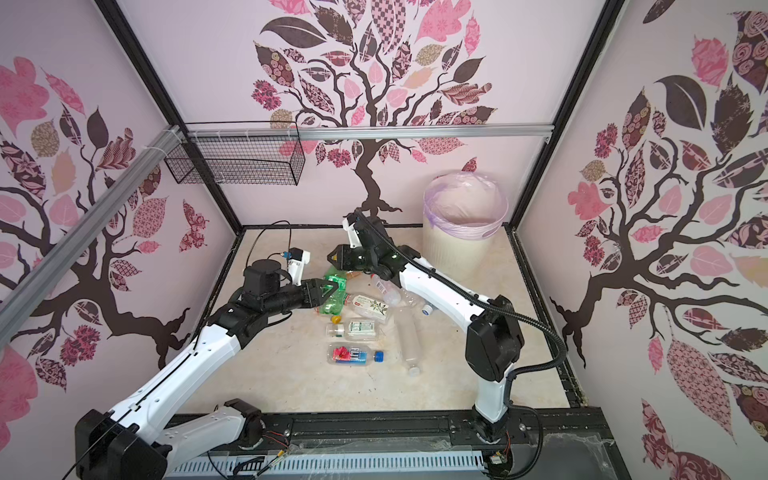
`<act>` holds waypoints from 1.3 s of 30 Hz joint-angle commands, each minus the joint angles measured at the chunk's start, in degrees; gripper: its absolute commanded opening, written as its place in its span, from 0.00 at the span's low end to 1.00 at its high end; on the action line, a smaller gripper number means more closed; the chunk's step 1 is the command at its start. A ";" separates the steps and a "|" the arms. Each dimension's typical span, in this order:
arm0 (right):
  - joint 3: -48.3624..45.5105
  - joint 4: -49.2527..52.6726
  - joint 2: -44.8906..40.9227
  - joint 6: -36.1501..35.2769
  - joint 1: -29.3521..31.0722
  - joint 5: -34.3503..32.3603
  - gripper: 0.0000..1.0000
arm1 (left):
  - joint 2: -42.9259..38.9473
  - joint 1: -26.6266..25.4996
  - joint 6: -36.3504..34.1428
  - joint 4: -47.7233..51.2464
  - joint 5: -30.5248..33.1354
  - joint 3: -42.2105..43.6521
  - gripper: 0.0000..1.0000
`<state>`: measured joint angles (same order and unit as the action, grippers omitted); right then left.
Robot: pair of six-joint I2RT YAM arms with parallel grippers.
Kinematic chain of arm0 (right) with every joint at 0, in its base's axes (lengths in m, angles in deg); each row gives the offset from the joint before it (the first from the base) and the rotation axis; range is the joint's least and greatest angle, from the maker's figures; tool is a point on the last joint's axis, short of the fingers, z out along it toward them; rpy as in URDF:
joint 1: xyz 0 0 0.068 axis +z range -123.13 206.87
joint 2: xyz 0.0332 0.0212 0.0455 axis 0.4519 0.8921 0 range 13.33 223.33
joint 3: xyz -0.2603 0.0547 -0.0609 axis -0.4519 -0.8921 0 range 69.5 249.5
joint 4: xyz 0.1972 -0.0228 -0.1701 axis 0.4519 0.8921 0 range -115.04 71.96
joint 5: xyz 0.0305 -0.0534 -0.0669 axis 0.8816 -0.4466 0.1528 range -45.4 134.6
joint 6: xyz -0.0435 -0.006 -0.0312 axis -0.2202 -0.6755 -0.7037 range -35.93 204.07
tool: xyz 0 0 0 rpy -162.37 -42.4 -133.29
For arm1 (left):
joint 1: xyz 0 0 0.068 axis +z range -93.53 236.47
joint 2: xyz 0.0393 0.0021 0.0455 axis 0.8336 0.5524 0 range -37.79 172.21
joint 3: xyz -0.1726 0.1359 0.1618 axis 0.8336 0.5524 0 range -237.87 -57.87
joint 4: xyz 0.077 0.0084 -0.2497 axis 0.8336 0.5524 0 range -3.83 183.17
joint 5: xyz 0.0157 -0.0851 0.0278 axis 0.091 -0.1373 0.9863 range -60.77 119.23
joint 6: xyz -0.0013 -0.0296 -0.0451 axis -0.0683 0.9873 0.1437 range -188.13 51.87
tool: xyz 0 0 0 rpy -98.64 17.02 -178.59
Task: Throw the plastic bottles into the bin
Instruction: 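Close the right gripper on the green bottle's yellow-capped neck above the left gripper, then raise the green bottle toward the bin with the right gripper while the left gripper withdraws, then open the right gripper over the bin to drop the green bottle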
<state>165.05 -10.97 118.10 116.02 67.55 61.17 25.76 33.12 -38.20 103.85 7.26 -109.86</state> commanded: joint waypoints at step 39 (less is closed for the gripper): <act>29.36 -10.11 -14.70 -39.48 -24.55 -52.38 0.04 | 11.89 -0.20 4.35 0.59 4.57 -27.98 0.98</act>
<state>194.46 -17.44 104.98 76.33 46.46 11.03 36.80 32.99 -33.79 105.46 12.63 -135.73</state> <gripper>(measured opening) 0.341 0.983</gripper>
